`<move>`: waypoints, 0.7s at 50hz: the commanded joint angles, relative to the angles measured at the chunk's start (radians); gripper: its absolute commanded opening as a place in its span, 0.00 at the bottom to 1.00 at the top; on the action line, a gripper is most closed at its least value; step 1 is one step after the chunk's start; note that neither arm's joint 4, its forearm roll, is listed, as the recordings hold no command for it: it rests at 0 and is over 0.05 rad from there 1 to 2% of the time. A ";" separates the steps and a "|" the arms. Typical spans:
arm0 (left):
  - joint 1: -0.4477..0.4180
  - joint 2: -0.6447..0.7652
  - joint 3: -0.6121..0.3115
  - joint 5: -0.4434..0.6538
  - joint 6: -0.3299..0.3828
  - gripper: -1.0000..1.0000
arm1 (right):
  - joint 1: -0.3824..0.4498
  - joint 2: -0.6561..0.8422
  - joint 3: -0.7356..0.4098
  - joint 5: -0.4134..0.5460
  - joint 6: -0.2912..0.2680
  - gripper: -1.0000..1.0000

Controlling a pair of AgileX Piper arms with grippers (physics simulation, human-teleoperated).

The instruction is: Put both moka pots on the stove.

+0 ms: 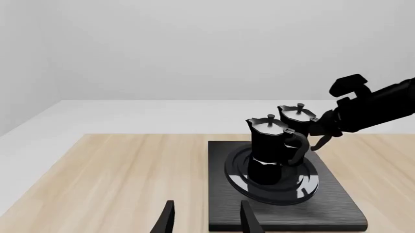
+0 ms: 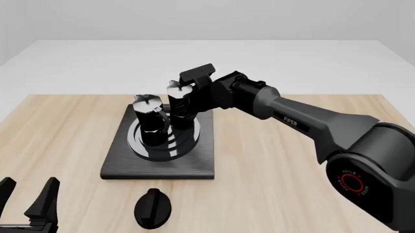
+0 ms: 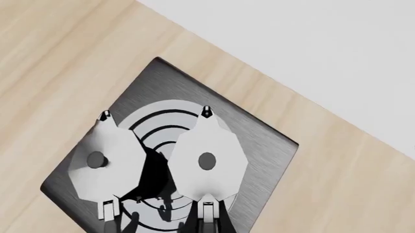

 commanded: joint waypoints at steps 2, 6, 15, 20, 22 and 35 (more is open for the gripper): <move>0.000 0.000 0.000 0.000 0.000 1.00 | 0.011 0.005 -0.023 0.006 0.011 0.00; 0.000 0.000 0.000 0.000 0.000 1.00 | 0.013 0.003 -0.021 0.004 0.011 1.00; 0.000 0.000 0.000 0.000 0.000 1.00 | 0.018 -0.001 -0.018 0.004 0.017 1.00; 0.000 0.000 0.000 0.000 0.000 1.00 | 0.021 -0.011 -0.013 0.005 0.015 1.00; 0.000 0.000 0.000 0.000 0.000 1.00 | 0.024 -0.016 -0.010 0.006 0.015 1.00; 0.000 0.000 0.000 0.000 0.000 1.00 | 0.022 -0.052 0.007 0.014 0.007 1.00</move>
